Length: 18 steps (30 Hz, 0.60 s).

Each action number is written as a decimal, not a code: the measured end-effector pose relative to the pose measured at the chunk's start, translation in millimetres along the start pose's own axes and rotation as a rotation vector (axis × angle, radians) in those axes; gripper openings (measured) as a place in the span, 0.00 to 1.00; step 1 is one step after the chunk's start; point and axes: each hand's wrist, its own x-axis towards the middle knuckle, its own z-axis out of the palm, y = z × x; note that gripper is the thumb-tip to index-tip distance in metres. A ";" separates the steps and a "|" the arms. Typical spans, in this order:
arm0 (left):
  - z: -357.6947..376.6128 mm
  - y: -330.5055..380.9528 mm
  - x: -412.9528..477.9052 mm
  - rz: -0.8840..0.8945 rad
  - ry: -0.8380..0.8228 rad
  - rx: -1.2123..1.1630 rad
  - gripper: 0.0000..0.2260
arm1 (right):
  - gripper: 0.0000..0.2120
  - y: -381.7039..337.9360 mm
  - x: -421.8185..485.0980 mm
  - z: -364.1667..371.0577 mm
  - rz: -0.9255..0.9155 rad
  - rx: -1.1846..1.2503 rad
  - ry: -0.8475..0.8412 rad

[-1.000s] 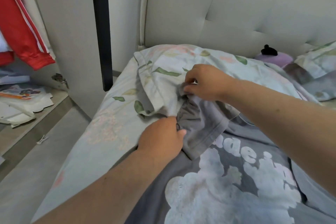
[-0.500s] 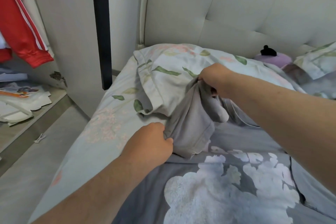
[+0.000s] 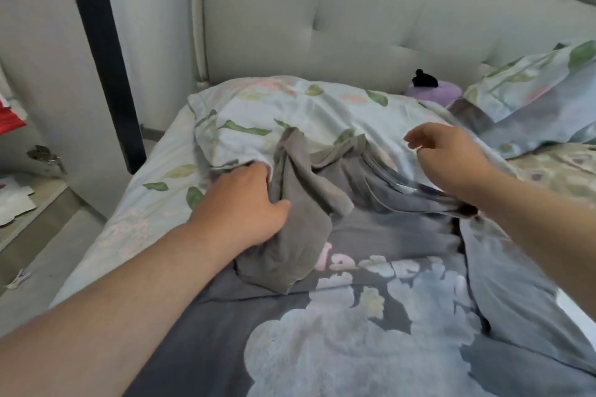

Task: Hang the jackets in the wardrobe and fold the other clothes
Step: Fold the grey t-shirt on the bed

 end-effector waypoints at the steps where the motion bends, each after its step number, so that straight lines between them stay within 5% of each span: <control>1: -1.4 7.7 10.7 0.046 0.058 -0.029 0.16 | 0.21 21.0 -6.8 -5.4 0.036 -0.112 -0.076; 4: -2.7 21.2 40.5 0.172 0.188 -0.014 0.27 | 0.22 58.5 -21.1 -8.8 0.053 -0.278 -0.303; 6: -4.1 28.1 59.1 0.280 0.192 0.043 0.28 | 0.13 64.7 -21.7 -8.1 0.001 -0.251 -0.344; 8: -5.9 31.3 77.6 0.226 0.017 0.102 0.26 | 0.05 67.4 -17.7 -3.2 -0.069 -0.313 -0.399; 11: -1.2 31.2 91.5 0.136 -0.207 0.381 0.17 | 0.15 73.9 -10.0 1.9 -0.135 -0.432 -0.429; 18: 9.8 25.2 91.8 0.089 -0.211 0.323 0.07 | 0.11 77.9 0.5 7.7 -0.197 -0.492 -0.467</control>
